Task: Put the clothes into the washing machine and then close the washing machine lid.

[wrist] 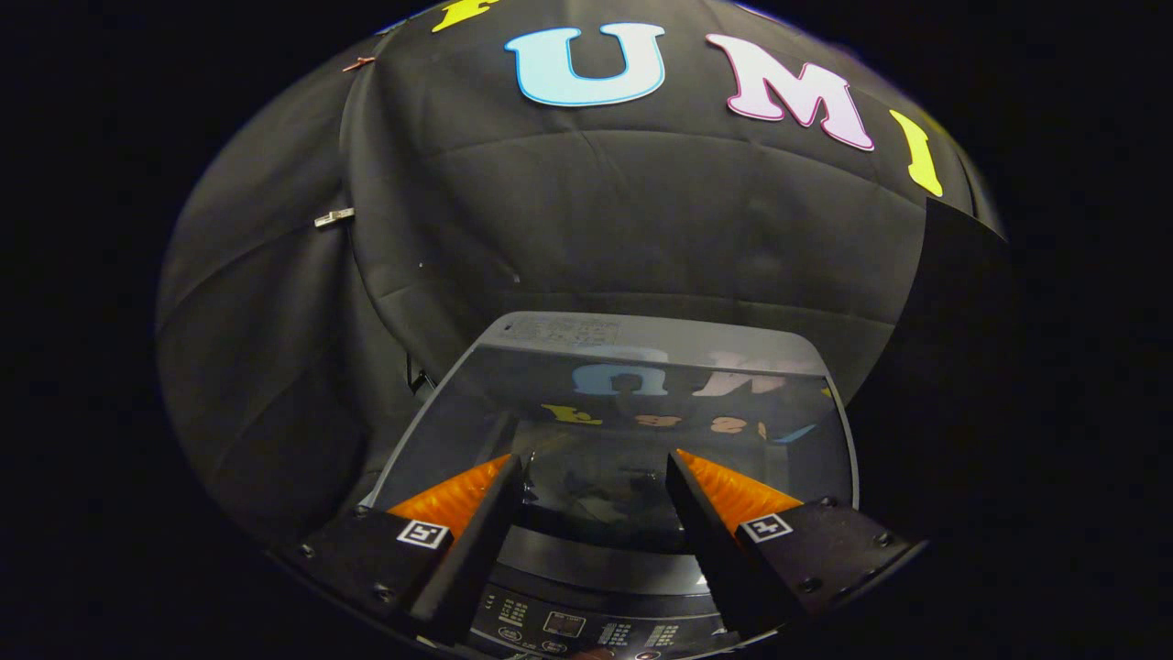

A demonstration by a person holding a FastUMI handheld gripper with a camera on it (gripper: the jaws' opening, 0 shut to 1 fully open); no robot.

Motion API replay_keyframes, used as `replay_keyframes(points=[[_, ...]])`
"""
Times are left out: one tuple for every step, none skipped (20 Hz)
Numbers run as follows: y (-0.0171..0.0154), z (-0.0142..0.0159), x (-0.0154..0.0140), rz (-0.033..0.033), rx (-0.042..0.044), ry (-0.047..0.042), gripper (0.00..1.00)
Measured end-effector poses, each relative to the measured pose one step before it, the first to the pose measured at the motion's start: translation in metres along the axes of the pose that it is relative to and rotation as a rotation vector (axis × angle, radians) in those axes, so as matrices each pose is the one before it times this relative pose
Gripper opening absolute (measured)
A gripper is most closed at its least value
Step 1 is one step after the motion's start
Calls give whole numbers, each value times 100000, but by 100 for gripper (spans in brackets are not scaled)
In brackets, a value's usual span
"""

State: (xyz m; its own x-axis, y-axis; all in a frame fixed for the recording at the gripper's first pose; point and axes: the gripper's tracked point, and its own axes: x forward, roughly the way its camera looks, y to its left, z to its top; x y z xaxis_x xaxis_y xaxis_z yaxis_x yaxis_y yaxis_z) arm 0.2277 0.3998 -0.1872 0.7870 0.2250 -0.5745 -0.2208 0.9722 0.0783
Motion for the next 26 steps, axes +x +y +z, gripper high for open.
replay_keyframes(points=[[57, 621, -599, 218, -501, -1301, 99], [165, 737, -544, 235, -568, -1980, 99], [14, 1008, -807, 96, -1031, -2407, 99], [-82, 1098, -895, 133, -1187, -3089, 99], [-128, 1259, -1137, 367, -1059, -3285, 99], [-163, 1219, -1392, 447, -904, -3700, 99], [-288, 1360, -1419, 329, -1022, -3620, 99], [-352, 1228, -1548, -159, -1400, -3503, 99], [-261, 1194, -1436, 967, -344, -3535, 99], [-101, 984, -1225, 746, -202, -3626, 99], [-291, 1304, -1571, 583, -763, -3172, 99], [-483, 1323, -1624, 482, -776, -3064, 99], [-602, 1255, -1699, 704, -293, -2818, 99], [-956, 1221, -1729, -372, -1160, -3099, 100], [-1328, 1346, -1545, -211, -1186, -2757, 100], [-1424, 921, -1601, -1063, -514, -2454, 99], [-1949, 983, -1442, -1756, -192, -3024, 99], [-1901, 837, -1241, -1637, 481, -2002, 99], [-1844, 301, -1347, -1713, 744, -511, 99], [-2174, 304, -1136, -2287, 400, -642, 99], [-2271, 265, -1151, -2386, -180, -829, 98], [-2327, 152, -945, -3136, -280, -1004, 98], [-2020, -32, -1328, -2167, -505, -1254, 99], [-1807, -350, -879, -1932, -437, 33, 98], [-1563, -514, -912, -1316, -308, 79, 99], [-1715, -160, -636, -2064, -441, -433, 99]])
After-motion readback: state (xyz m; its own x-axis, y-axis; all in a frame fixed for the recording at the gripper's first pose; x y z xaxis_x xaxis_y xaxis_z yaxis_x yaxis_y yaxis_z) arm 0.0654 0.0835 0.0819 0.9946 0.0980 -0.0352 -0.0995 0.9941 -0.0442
